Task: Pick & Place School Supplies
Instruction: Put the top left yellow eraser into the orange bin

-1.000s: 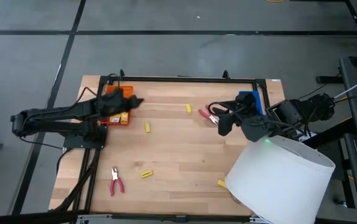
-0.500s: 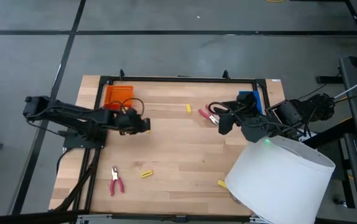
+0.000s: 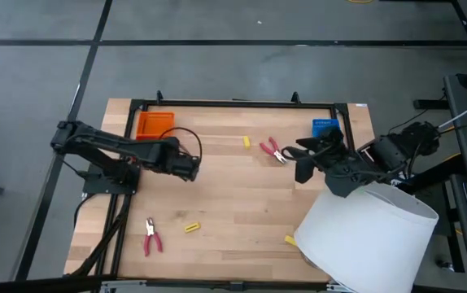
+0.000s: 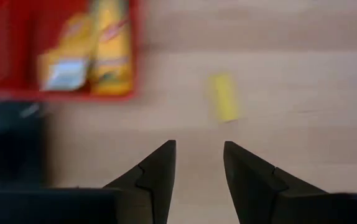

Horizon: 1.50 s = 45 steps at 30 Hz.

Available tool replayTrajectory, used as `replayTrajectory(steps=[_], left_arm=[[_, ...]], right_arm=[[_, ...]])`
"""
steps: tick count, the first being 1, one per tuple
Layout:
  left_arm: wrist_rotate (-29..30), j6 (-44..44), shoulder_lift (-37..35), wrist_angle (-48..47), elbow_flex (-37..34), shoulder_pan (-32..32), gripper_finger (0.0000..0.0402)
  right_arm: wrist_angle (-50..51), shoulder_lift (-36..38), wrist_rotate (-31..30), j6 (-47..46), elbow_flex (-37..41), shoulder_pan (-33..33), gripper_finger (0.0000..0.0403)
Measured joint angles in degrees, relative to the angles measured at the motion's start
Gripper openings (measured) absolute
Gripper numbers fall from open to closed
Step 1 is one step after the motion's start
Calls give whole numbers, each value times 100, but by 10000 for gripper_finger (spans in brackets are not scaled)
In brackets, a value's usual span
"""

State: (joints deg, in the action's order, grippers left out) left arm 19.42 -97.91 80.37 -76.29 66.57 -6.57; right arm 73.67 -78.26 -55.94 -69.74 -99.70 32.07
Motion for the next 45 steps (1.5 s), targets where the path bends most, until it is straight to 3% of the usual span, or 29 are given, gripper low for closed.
replayTrajectory(steps=[4, 14, 24, 38, 45], left_arm=[[-860, 206, 140, 496, -163, 558, 128], [-653, 693, 870, 1037, -182, 1291, 160], [-738, 901, 1679, 1672, -182, 1456, 201], [-870, 1174, 2191, 2014, -184, 1603, 202], [-817, 1430, 2191, 2065, -184, 1698, 203]], right_arm=[[108, 69, -209, 39, -2, 205, 202], [331, 89, -490, -117, -2, 577, 202], [535, 201, -618, -360, -4, 759, 202], [719, 210, -666, -457, -4, 720, 202], [1165, 226, -943, -424, -4, 283, 202]])
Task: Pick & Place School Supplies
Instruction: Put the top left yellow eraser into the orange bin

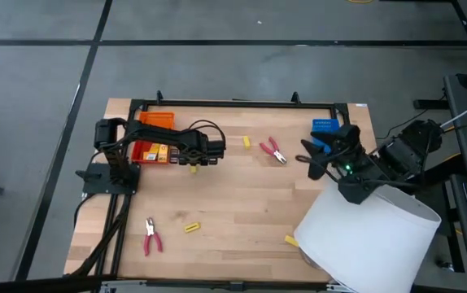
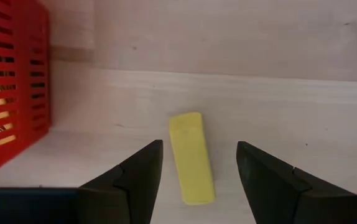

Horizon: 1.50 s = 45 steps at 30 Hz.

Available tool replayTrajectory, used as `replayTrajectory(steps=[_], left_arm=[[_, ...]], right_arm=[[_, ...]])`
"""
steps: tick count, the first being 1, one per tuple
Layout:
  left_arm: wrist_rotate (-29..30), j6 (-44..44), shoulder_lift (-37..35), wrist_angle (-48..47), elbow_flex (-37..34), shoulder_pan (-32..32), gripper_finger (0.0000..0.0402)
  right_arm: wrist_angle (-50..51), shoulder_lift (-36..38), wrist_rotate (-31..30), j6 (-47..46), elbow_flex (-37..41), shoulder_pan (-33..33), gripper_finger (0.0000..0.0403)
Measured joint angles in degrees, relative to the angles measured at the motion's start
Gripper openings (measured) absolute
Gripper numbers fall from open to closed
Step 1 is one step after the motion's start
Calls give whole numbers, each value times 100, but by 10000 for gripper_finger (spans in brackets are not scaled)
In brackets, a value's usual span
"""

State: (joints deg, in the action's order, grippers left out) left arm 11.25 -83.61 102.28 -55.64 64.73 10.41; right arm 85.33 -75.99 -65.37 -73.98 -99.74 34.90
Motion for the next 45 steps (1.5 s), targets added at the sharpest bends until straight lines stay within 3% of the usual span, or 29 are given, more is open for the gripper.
replayTrajectory(steps=[10, 26, 36, 45], left_arm=[[61, -2, 0, 16, -92, -2, 202], [-235, -276, -2, 490, -352, -1, 198], [-339, -564, -2, 470, -352, 61, 196], [-381, -731, -7, 526, -426, 73, 154]], right_arm=[[277, 457, -140, -205, 212, -120, 202], [-1886, 2202, 328, 514, 2615, -121, 202], [-1970, 2219, 355, 543, 2715, -120, 202], [-2334, 2195, 450, 705, 2715, -33, 202]])
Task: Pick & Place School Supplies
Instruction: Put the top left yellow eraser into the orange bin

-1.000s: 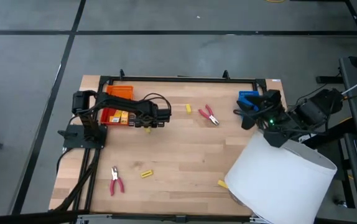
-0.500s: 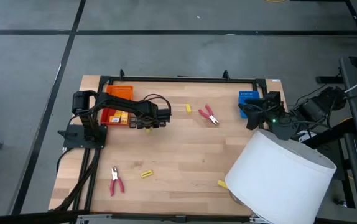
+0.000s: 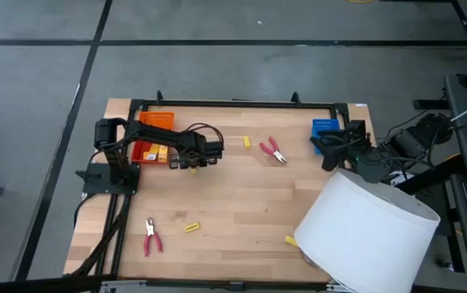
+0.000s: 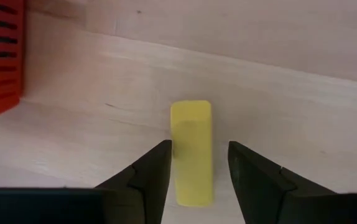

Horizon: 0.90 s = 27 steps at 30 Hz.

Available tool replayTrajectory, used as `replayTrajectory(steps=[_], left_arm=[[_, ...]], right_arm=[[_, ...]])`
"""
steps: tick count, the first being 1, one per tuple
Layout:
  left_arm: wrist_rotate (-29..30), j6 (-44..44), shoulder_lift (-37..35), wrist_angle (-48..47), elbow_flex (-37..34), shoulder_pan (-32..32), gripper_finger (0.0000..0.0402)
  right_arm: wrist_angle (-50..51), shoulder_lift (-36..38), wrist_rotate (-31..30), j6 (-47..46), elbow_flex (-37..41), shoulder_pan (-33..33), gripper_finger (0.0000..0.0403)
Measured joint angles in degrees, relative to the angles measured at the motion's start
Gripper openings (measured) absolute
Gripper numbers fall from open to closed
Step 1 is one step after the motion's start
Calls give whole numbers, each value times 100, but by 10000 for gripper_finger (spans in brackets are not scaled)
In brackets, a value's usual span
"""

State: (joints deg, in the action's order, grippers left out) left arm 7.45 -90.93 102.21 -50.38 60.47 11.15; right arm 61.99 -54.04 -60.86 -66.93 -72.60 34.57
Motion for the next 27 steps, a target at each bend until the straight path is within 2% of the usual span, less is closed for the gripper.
replayTrajectory(steps=[7, 17, 27], left_arm=[[-166, -167, -44, 319, -344, 3, 130], [-118, -11, -139, 407, -327, 64, 76], [881, 22, -1075, 778, -332, 505, 81]], right_arm=[[-148, -25, -258, 37, 0, 206, 201], [-179, -24, -278, 11, 0, 218, 180], [-252, -24, -344, 11, 0, 218, 173]])
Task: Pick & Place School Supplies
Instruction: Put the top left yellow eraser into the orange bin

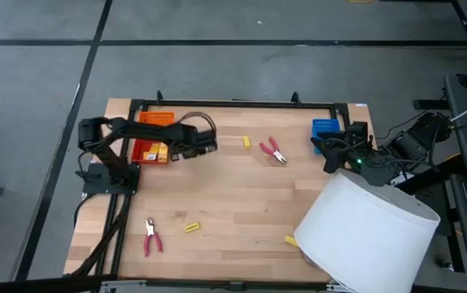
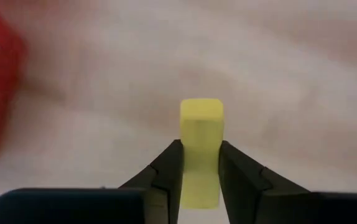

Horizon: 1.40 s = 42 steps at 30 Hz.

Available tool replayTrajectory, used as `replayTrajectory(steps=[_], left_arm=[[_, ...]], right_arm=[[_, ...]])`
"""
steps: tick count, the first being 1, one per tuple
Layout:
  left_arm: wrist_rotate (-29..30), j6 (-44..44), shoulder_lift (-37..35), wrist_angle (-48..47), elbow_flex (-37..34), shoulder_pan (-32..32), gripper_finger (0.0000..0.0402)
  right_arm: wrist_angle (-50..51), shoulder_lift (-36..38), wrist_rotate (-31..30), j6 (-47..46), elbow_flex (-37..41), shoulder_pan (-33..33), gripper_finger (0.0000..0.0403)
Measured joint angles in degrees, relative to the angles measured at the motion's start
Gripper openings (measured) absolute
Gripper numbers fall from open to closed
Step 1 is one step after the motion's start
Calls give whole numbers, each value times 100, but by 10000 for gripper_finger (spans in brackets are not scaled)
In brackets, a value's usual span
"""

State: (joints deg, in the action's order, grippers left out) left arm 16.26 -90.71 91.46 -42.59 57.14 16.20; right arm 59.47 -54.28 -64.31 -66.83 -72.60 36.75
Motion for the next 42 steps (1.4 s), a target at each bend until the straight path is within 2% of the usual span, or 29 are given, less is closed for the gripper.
replayTrajectory(steps=[4, 9, 14, 18, 23, 31, 42], left_arm=[[550, 284, -518, -181, 2, 526, 77], [656, 1411, -1002, -549, 7, 1434, 77], [69, 3544, -1102, -785, 7, 2518, 75], [5, 4271, -1099, -1065, 7, 3091, 75], [-182, 4764, -1027, -1164, 7, 3650, 76], [-279, 5250, -889, -823, 7, 3869, 94], [-400, 5252, -649, -769, 9, 3760, 118]], right_arm=[[-38, 0, -59, -2, 0, 0, 173], [-84, -1, -86, -4, 0, 0, 173], [-153, -47, -84, -11, 0, 0, 173], [-268, -112, -84, -20, 0, 0, 173], [-392, -206, -118, -22, 0, 0, 173], [-422, -284, -229, -118, 0, -4, 173], [-421, -289, -363, -173, 0, -4, 173]])
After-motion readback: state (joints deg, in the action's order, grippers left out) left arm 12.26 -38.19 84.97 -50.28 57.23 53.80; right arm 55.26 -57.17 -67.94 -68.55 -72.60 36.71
